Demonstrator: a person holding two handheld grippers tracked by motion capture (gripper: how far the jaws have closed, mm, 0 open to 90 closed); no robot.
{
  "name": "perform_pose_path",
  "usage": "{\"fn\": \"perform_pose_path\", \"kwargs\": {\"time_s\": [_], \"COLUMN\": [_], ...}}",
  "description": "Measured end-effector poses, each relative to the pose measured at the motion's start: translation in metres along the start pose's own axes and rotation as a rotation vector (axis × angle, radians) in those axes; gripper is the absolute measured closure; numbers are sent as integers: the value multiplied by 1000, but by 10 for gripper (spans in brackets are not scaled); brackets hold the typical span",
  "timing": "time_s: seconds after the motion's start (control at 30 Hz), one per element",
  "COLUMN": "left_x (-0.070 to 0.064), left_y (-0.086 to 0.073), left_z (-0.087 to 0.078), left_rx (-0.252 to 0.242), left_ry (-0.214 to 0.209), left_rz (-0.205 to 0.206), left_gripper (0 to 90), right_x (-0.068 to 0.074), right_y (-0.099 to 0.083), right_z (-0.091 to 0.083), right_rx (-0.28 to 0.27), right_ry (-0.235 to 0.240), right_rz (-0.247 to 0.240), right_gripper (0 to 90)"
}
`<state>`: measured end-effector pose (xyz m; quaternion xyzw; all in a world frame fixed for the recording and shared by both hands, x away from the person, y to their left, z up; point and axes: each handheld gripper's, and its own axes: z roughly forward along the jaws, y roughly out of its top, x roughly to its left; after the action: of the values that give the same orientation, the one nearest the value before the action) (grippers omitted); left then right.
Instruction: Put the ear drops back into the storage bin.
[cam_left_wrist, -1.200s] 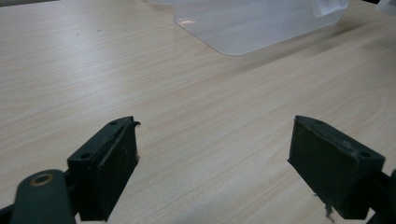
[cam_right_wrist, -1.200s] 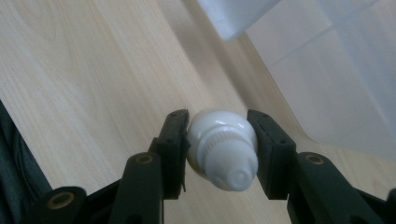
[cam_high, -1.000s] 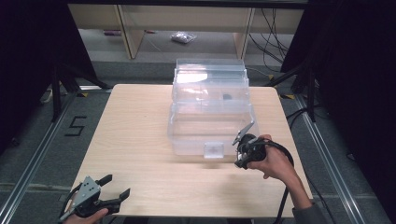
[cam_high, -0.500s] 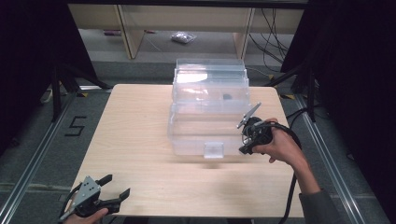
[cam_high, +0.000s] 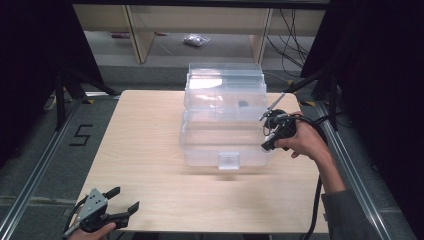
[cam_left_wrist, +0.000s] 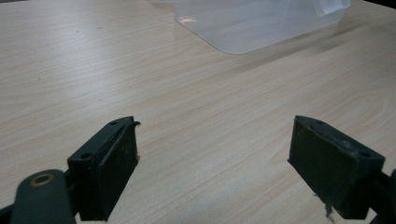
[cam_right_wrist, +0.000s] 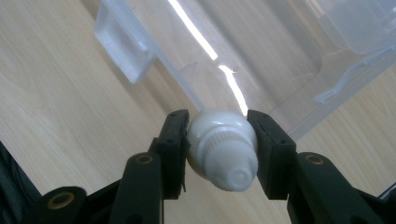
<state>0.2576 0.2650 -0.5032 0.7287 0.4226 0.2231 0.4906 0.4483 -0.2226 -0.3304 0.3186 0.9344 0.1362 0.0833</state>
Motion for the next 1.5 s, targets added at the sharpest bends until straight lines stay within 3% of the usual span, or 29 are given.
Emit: {"fn": "perform_pose_path", "kwargs": {"time_s": [0.17, 0.27, 0.63, 1.07, 1.1, 1.33, 1.47, 1.5], "left_x": [1, 1, 2, 2, 2, 2, 2, 1], "left_y": [0, 0, 0, 0, 0, -1, 0, -1], "left_z": [-1, 0, 0, 1, 1, 1, 0, 2], "left_rx": [20, -1, 12, 13, 13, 11, 20, -3], "left_ry": [7, 3, 6, 4, 4, 3, 6, 1], "left_rz": [17, -3, 4, 3, 3, 3, 6, -6], "left_gripper": [148, 148, 148, 148, 148, 148, 148, 148], "right_x": [-11, -15, -34, -39, -39, -43, -45, -44], "right_y": [6, 8, 19, 25, 25, 25, 24, 24], "right_z": [3, 5, 33, 68, 69, 81, 88, 90], "right_rx": [4, 9, 63, 120, 126, 150, 152, 166], "right_ry": [-11, -9, -13, 6, 9, 16, 27, 20], "right_rz": [20, 32, 64, 79, 102, 132, 124, 143], "right_gripper": [602, 601, 602, 602, 602, 601, 601, 601]}}
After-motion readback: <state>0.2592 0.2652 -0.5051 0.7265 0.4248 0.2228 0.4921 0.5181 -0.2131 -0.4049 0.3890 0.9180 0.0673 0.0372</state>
